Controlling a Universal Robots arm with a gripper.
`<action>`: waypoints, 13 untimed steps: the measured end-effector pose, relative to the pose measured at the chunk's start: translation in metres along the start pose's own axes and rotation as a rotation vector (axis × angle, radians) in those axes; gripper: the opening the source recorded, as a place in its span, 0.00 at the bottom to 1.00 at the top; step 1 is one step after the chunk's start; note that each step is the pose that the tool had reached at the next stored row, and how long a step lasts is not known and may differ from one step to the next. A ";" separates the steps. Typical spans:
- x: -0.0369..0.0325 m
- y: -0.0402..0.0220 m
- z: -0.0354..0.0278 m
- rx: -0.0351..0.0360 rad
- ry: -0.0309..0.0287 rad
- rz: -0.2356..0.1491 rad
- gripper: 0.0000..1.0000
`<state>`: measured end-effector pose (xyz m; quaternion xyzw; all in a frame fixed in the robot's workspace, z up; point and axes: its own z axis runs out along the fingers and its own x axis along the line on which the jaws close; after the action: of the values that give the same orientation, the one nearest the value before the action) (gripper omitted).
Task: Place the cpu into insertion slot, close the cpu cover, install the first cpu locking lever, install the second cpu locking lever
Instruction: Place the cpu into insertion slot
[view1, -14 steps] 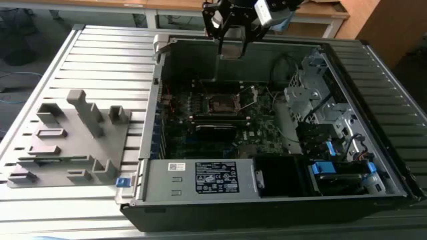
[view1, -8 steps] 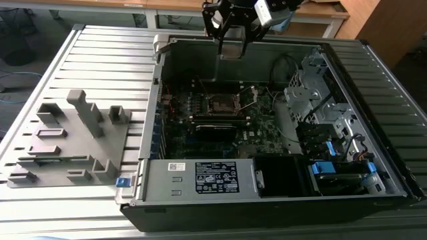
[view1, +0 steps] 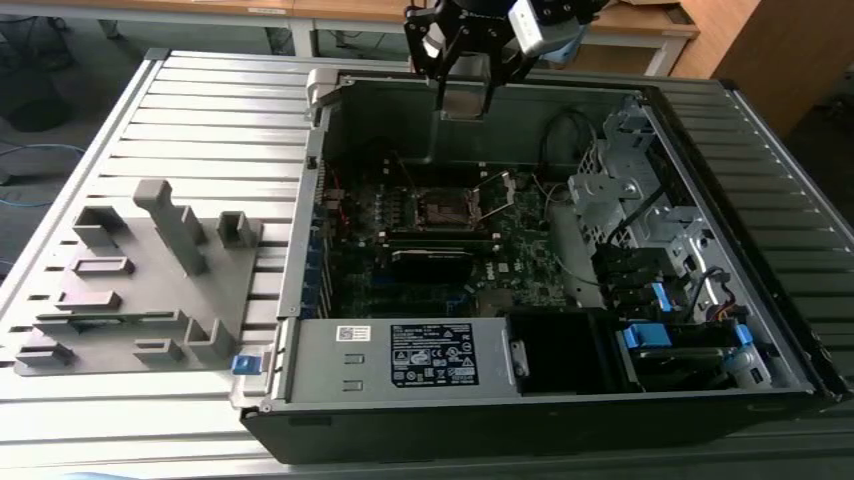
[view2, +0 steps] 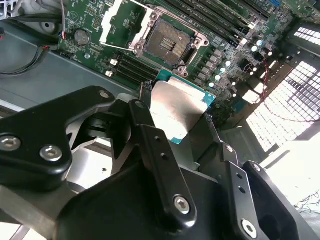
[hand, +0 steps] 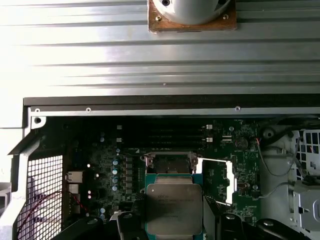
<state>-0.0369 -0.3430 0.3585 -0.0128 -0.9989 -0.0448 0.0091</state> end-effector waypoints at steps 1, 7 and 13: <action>0.0000 0.0000 0.0001 0.0000 0.0000 0.000 0.54; 0.0000 -0.0001 0.0006 0.0000 0.0000 0.000 0.54; 0.0000 -0.0002 0.0017 0.0000 0.0000 0.000 0.54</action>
<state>-0.0369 -0.3430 0.3568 -0.0128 -0.9989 -0.0448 0.0091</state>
